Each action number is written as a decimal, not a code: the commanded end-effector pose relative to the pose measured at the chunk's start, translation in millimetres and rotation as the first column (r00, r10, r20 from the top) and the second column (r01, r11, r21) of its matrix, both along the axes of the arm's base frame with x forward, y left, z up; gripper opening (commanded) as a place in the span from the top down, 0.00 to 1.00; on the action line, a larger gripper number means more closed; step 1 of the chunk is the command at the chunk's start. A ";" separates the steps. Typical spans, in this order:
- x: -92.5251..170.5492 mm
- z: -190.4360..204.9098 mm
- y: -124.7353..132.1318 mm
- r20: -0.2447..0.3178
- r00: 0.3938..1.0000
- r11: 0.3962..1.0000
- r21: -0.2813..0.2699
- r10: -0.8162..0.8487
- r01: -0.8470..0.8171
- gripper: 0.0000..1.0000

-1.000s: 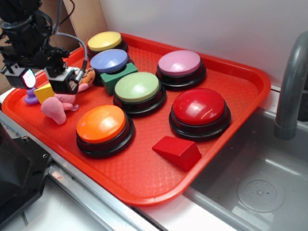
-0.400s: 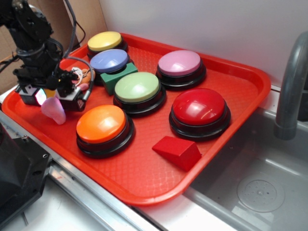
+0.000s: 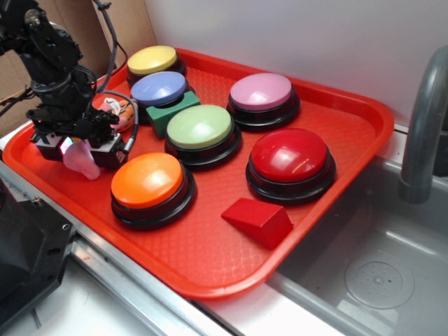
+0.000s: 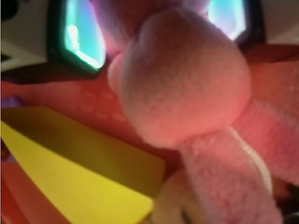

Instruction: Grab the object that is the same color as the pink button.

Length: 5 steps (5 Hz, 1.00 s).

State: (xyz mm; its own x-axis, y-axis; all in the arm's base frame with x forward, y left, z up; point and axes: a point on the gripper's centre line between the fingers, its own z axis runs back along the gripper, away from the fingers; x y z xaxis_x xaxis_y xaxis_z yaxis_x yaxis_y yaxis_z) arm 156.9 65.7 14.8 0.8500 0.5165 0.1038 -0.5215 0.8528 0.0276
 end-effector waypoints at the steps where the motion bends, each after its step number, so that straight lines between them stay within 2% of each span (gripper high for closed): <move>1: 14.5 49.0 -25.2 0.045 0.995 0.996 0.003 -0.088 0.088 1.00; 3: 39.3 104.0 -80.4 0.030 0.960 0.952 -0.122 -0.278 0.280 1.00; 4: 49.7 127.3 -93.2 0.063 0.935 0.927 -0.121 -0.349 0.354 1.00; 5: 52.0 124.7 -82.3 -0.023 0.929 0.922 -0.138 -0.369 0.363 1.00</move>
